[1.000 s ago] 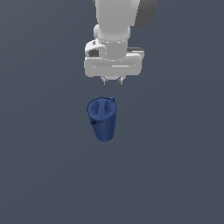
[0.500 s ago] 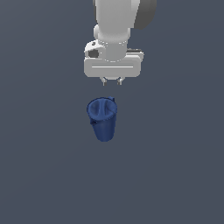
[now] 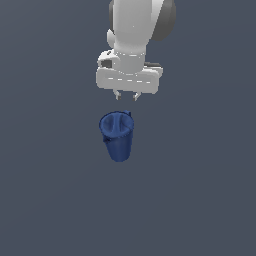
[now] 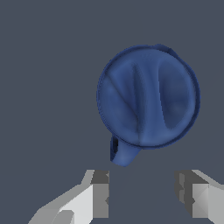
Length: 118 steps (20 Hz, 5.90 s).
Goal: Pick up the object and move it to a goal position.
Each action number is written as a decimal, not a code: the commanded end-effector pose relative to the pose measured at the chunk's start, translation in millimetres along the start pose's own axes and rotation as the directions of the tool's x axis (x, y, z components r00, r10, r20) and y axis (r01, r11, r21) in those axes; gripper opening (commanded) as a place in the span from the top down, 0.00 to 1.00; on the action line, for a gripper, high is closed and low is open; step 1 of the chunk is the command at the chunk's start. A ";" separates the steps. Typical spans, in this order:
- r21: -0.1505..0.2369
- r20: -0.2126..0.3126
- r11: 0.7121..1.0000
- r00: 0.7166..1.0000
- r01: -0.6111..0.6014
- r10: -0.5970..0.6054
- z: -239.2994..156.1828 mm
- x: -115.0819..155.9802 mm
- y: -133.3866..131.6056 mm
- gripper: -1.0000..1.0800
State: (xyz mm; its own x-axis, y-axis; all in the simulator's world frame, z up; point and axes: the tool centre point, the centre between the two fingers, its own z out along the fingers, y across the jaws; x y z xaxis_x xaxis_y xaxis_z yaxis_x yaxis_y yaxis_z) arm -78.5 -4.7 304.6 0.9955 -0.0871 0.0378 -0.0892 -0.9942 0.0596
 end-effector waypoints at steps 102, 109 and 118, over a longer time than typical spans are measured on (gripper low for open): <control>0.037 -0.262 0.835 0.801 -0.549 0.538 -42.0 -69.4 34.9 1.00; 0.037 -0.262 0.835 0.801 -0.549 0.539 -106.6 -85.8 55.8 1.00; 0.034 -0.265 0.834 0.799 -0.551 0.539 -189.3 -105.0 82.7 1.00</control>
State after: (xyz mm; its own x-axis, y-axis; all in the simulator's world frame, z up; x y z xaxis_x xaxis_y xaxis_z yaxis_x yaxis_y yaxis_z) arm -192.4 -62.7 479.6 0.7398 -0.5897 0.3241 -0.6222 -0.7828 -0.0041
